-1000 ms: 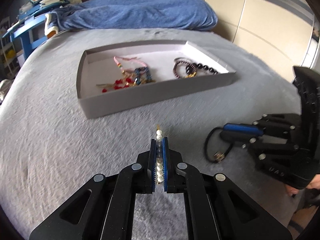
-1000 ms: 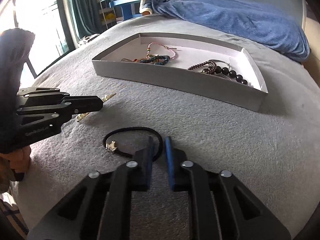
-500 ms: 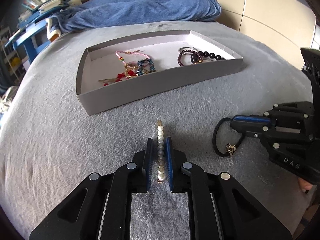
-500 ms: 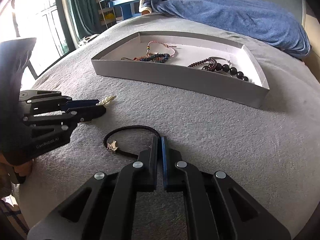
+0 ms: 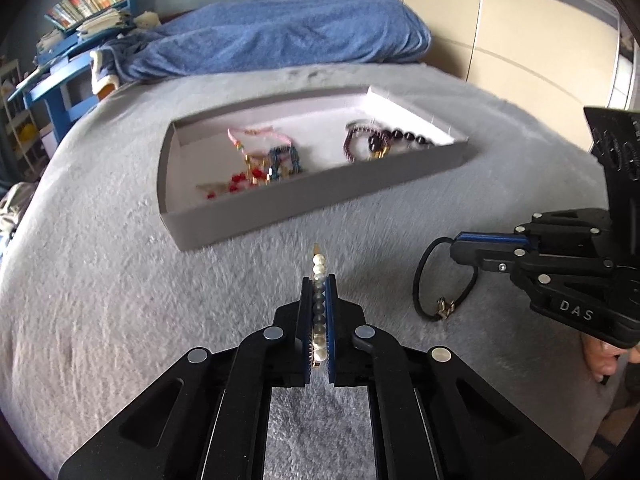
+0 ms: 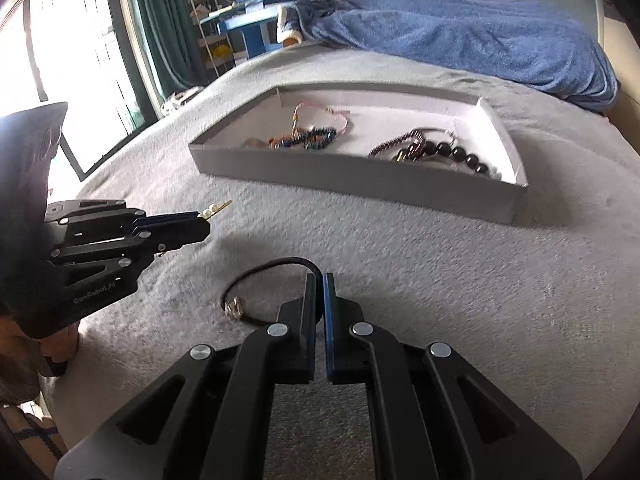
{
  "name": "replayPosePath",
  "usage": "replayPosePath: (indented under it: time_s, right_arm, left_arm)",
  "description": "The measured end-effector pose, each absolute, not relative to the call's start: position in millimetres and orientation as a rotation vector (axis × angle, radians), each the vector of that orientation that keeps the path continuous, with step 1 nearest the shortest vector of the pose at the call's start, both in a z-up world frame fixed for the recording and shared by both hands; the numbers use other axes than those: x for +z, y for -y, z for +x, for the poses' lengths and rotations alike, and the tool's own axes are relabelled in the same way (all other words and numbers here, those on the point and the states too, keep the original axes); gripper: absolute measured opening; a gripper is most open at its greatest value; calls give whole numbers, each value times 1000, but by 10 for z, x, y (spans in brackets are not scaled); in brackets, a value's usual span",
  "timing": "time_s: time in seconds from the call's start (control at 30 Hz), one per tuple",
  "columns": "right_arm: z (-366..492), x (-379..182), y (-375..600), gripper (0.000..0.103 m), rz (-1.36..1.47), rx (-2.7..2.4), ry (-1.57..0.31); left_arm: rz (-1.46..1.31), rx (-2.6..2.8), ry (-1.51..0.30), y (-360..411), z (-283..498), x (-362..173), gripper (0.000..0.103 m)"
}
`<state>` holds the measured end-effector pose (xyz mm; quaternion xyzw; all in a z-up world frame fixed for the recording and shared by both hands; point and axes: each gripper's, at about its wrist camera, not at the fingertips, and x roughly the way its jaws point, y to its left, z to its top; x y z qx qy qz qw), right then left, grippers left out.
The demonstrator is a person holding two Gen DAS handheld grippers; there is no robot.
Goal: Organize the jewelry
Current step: 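Carry the pearl clip and black hair tie over the tray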
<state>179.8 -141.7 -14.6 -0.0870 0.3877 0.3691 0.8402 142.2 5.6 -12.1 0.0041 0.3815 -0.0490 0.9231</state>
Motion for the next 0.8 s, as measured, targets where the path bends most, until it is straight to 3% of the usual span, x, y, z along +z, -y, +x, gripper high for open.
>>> replayPosePath:
  time_s: [0.4, 0.8]
  right_arm:
    - [2088, 392, 1475, 3, -123, 764, -708]
    - [2702, 584, 1389, 3, -70, 680, -693]
  left_arm:
    - [-20, -101, -680, -233, 1713, 400, 6]
    - [-67, -83, -706, -321, 2316, 451, 6]
